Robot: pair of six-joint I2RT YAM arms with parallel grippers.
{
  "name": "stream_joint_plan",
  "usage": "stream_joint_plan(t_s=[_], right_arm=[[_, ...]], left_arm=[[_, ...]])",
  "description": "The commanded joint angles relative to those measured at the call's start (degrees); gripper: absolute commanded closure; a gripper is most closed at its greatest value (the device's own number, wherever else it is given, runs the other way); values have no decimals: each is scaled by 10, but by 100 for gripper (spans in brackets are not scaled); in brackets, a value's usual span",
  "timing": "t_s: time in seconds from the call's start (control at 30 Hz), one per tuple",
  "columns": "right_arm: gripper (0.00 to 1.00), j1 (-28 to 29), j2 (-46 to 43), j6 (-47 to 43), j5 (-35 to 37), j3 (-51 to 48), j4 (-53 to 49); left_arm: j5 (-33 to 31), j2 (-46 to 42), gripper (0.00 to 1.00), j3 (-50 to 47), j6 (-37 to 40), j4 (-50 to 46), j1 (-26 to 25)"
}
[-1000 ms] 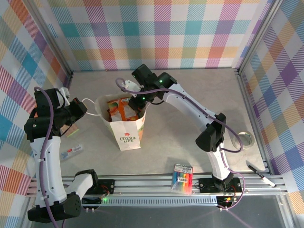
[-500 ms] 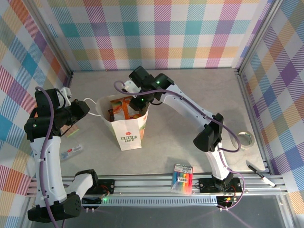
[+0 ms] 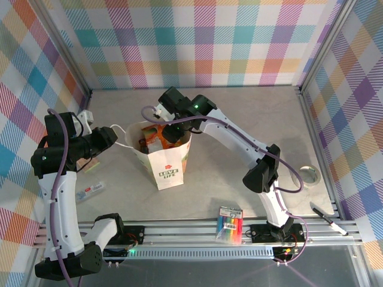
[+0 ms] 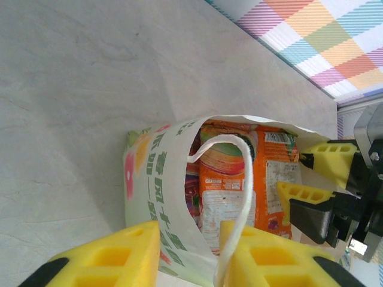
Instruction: Place the snacks into the paper bag
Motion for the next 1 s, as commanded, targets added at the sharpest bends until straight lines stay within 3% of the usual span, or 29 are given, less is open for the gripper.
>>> stream_joint_plan(t_s=[0.0, 0.4, 0.77, 0.97], right_arm=[[40, 3, -9, 11, 30, 28, -11], [29, 11, -46, 58, 42, 31, 7], [26, 12, -107, 65, -24, 21, 46], [26, 11, -163, 47, -11, -23, 91]], left_arm=[[20, 2, 67, 12, 21, -25, 5], [15, 0, 63, 24, 28, -35, 3], [94, -1, 48, 54, 14, 11, 3], [27, 8, 43, 76, -25, 31, 4]])
